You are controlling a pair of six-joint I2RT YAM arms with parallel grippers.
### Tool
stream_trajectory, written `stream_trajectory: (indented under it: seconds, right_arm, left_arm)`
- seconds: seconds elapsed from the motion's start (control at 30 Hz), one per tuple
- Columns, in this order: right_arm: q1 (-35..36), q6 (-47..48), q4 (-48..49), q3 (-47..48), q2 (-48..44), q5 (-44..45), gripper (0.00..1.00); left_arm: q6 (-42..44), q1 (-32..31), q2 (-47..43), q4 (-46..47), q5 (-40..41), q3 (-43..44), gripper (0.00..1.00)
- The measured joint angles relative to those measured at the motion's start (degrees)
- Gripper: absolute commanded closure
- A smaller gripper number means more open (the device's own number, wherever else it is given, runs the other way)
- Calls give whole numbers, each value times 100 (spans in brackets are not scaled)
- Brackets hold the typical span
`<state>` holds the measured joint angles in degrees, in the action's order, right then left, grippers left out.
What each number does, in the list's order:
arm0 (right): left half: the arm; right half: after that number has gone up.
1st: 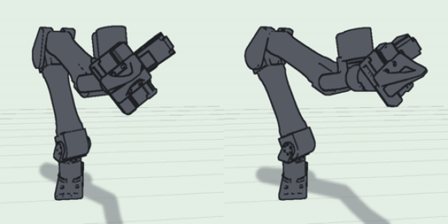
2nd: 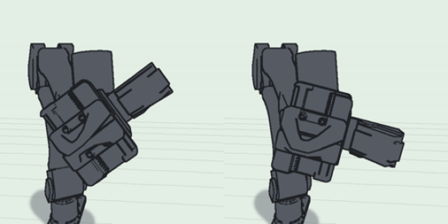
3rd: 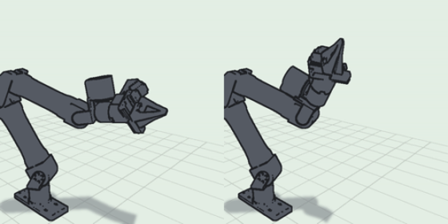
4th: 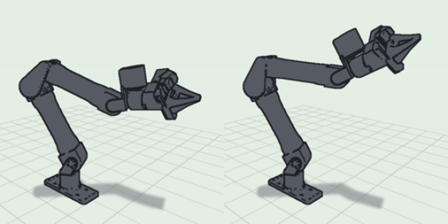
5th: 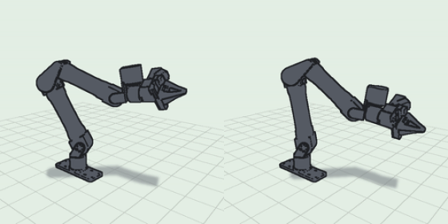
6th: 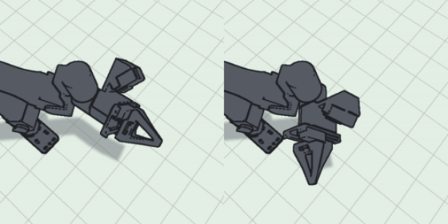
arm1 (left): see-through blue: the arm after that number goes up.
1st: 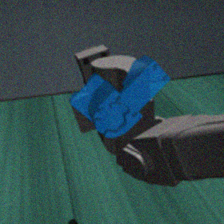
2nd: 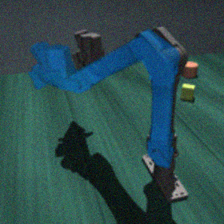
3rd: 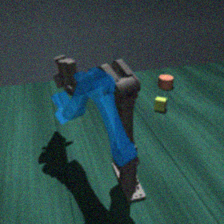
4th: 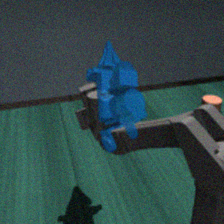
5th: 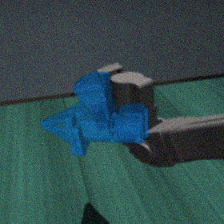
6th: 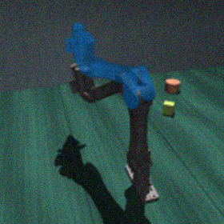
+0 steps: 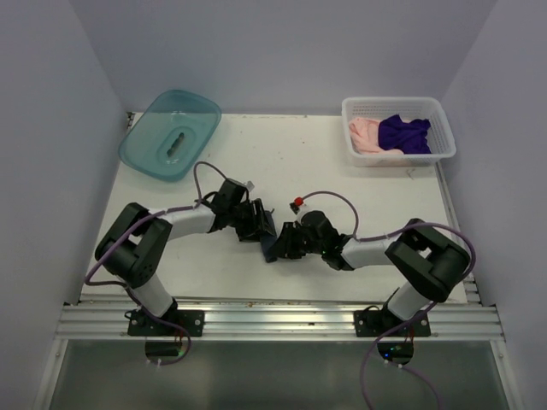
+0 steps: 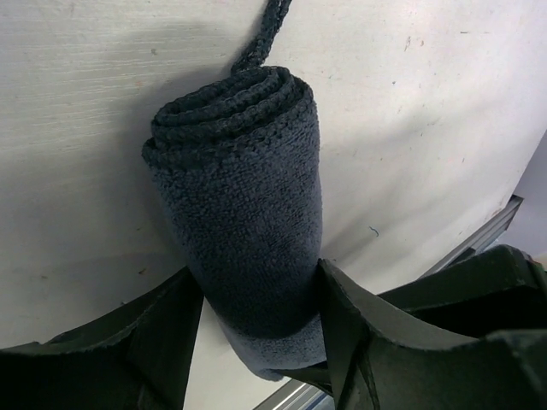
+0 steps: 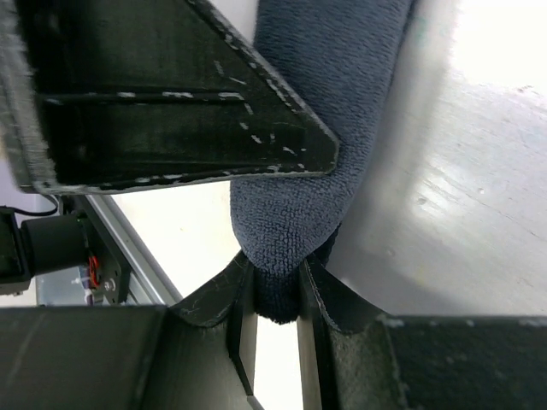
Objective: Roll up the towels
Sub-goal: Place the rolled towel into the container
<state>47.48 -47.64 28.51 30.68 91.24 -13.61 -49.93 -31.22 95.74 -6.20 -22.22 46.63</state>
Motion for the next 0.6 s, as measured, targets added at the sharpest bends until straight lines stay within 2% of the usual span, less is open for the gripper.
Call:
stream_trajectory:
  seconds: [0.07, 0.23, 0.33, 0.6]
  right_arm:
    - [-26, -39, 74, -39, 87, -7, 85]
    - [-31, -57, 96, -66, 153, 0, 46]
    - [-26, 83, -125, -9, 9, 48, 35]
    - [-227, 804, -1757, 337, -1270, 656, 30]
  left_arm:
    - [-46, -13, 48, 76, -37, 0, 48]
    - [-151, -33, 129, 114, -33, 0, 66]
    - [-186, -33, 129, 87, -2, 2, 73]
    - [-125, 66, 70, -470, 343, 413, 77]
